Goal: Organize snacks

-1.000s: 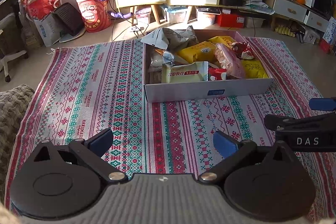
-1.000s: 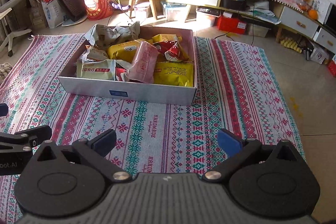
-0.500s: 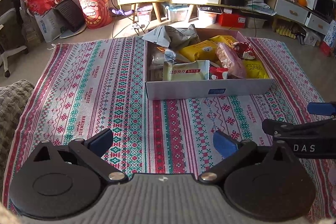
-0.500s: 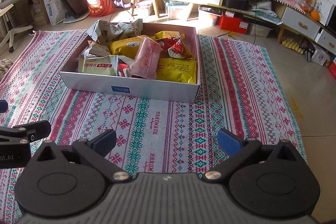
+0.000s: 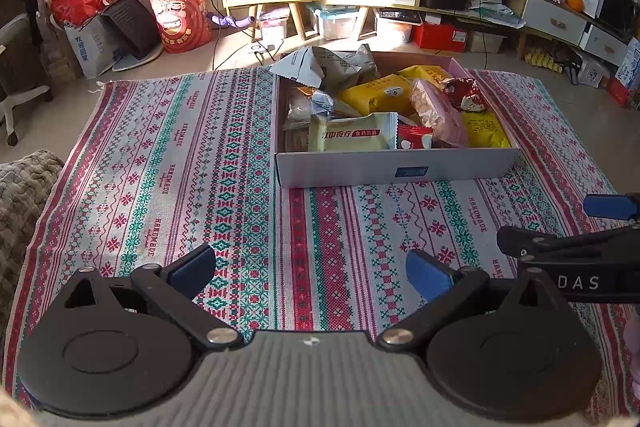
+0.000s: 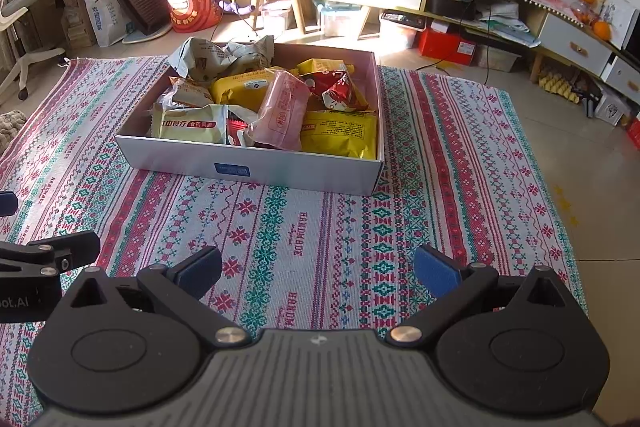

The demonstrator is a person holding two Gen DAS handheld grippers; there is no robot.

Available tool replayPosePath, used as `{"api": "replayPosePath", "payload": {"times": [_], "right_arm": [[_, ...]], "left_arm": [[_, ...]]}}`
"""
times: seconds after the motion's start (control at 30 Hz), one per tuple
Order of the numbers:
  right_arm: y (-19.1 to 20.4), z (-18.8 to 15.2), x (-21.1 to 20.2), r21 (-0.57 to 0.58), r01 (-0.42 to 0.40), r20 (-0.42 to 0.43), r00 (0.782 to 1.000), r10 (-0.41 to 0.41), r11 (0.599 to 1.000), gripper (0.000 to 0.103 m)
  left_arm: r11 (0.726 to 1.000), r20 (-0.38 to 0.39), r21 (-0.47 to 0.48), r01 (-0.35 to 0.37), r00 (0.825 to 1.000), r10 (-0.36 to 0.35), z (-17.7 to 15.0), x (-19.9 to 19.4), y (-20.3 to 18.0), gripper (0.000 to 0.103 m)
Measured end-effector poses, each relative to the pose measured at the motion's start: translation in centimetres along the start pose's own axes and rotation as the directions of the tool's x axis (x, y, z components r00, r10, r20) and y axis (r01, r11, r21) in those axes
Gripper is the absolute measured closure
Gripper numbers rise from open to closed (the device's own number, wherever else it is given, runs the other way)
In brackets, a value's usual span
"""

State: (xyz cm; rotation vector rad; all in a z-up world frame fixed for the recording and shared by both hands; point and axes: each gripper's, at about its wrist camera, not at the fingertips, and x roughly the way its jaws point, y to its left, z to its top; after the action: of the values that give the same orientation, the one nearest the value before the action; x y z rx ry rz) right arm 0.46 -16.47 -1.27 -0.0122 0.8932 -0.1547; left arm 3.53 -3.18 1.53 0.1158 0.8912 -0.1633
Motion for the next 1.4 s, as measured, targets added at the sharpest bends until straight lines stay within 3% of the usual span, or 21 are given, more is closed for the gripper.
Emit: {"api": "replayPosePath", "payload": {"times": [1.4], "right_arm": [[-0.01,0.05,-0.24,0.000,0.005,0.010,1.000,-0.005,1.000,0.001]], "left_arm": [[1.000,-0.022,0.004,-0.002,1.000,0.002,-0.18,0.28,0.19,0.000]]}}
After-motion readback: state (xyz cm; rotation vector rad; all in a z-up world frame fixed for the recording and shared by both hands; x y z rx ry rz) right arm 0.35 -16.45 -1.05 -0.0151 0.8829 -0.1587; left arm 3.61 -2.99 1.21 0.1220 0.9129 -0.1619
